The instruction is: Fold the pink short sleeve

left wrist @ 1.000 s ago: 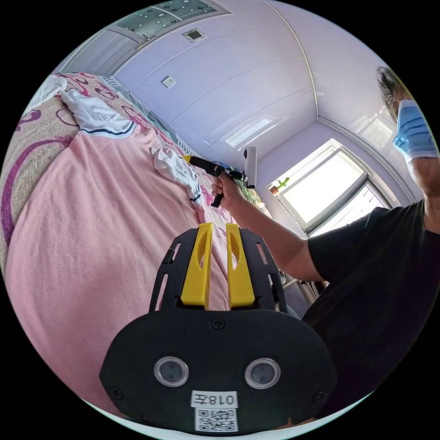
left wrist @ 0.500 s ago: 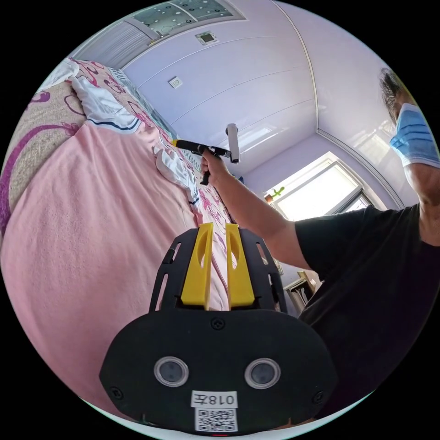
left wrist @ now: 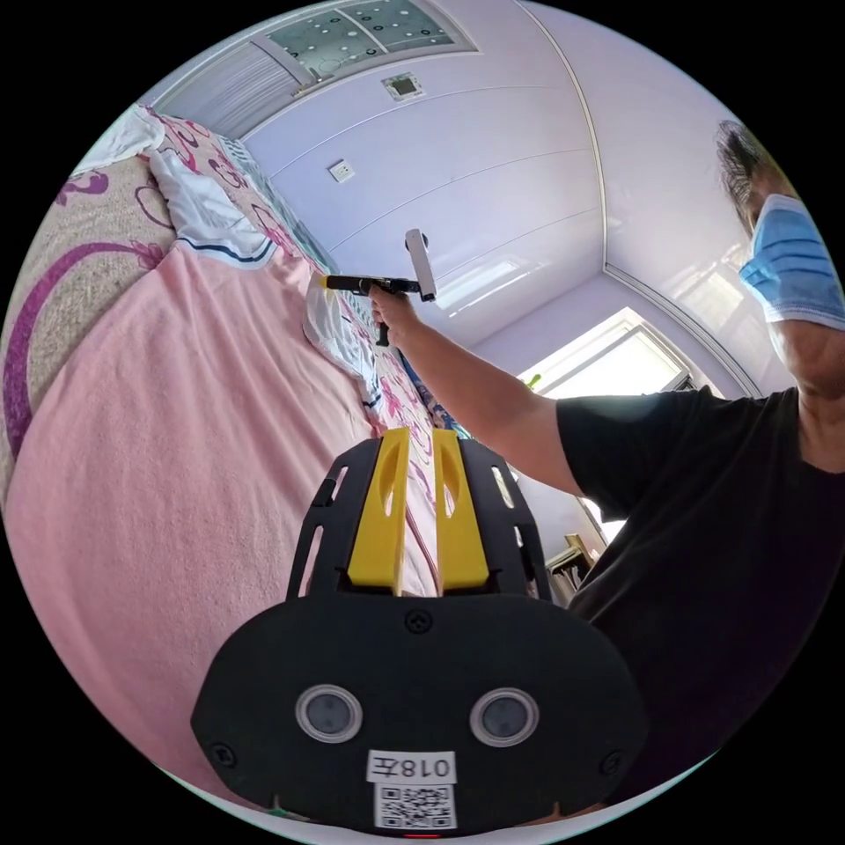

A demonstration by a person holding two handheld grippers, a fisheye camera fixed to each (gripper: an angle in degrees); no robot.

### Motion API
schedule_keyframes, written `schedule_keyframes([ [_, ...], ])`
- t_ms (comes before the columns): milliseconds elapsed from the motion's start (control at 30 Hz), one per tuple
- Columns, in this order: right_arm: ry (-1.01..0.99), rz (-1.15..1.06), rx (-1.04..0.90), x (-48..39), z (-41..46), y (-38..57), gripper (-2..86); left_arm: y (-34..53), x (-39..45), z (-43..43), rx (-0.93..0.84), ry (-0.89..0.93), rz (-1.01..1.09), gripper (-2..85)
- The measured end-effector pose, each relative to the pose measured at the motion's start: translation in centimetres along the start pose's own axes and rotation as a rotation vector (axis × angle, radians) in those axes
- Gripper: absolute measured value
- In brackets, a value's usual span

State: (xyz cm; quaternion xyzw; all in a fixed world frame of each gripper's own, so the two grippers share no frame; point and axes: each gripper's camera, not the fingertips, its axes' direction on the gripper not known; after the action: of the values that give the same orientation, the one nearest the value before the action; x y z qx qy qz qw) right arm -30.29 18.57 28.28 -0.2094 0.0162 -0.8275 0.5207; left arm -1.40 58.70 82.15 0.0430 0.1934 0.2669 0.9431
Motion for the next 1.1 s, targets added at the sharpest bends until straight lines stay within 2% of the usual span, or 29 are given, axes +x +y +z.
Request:
schedule_keyframes([
  [67, 0.051, 0.010, 0.023, -0.4, -0.5, -0.3, 5.2, -0.4, 0.5, -0.5, 0.005, -0.013, -0.004, 5.6],
  [133, 0.026, 0.043, -0.036, -0.4, 0.1, -1.1, 10.4, -1.1, 1.5, -1.5, 0.006, -0.044, 0.004, 6.7],
  [200, -0.025, 0.096, -0.063, 0.0, -0.2, -1.7, 12.5, -2.2, 3.1, -3.3, -0.013, -0.131, 0.022, 8.6],
  [267, -0.035, 0.158, 0.002, 0.1, -2.0, -2.2, 13.0, -4.1, 5.4, -6.6, -0.038, -0.322, 0.026, 10.7],
  [300, -0.023, 0.171, 0.077, -0.3, -3.7, -2.6, 12.8, -4.6, 5.9, -7.4, -0.048, -0.361, 0.028, 11.0],
  [400, -0.106, 0.069, 0.211, -4.0, -6.8, -5.1, 12.5, -6.5, 7.8, -11.2, -0.143, -0.537, 0.024, 13.3],
  [467, -0.193, -0.019, 0.222, -7.1, -7.4, -7.5, 12.4, -6.3, 8.6, -13.2, -0.237, -0.688, -0.003, 15.1],
  [567, -0.273, -0.133, 0.229, -12.2, -7.2, -11.3, 12.4, -5.0, 8.2, -14.5, -0.292, -0.800, -0.063, 16.6],
  [733, -0.247, -0.206, 0.097, -17.8, -3.1, -16.3, 12.7, -5.1, 6.9, -13.7, -0.380, -0.782, -0.101, 16.8],
  [867, -0.201, -0.166, 0.014, -18.0, -0.4, -17.9, 12.3, -6.7, 7.1, -13.6, -0.408, -0.769, -0.083, 16.3],
  [1000, -0.253, -0.065, -0.040, -15.9, 1.0, -18.0, 3.1, -7.7, 7.9, -13.3, -0.438, -0.766, -0.060, 15.0],
  [1100, -0.239, -0.027, -0.026, -14.3, 0.8, -17.1, 1.4, -8.5, 8.4, -12.9, -0.480, -0.771, -0.056, 13.1],
])
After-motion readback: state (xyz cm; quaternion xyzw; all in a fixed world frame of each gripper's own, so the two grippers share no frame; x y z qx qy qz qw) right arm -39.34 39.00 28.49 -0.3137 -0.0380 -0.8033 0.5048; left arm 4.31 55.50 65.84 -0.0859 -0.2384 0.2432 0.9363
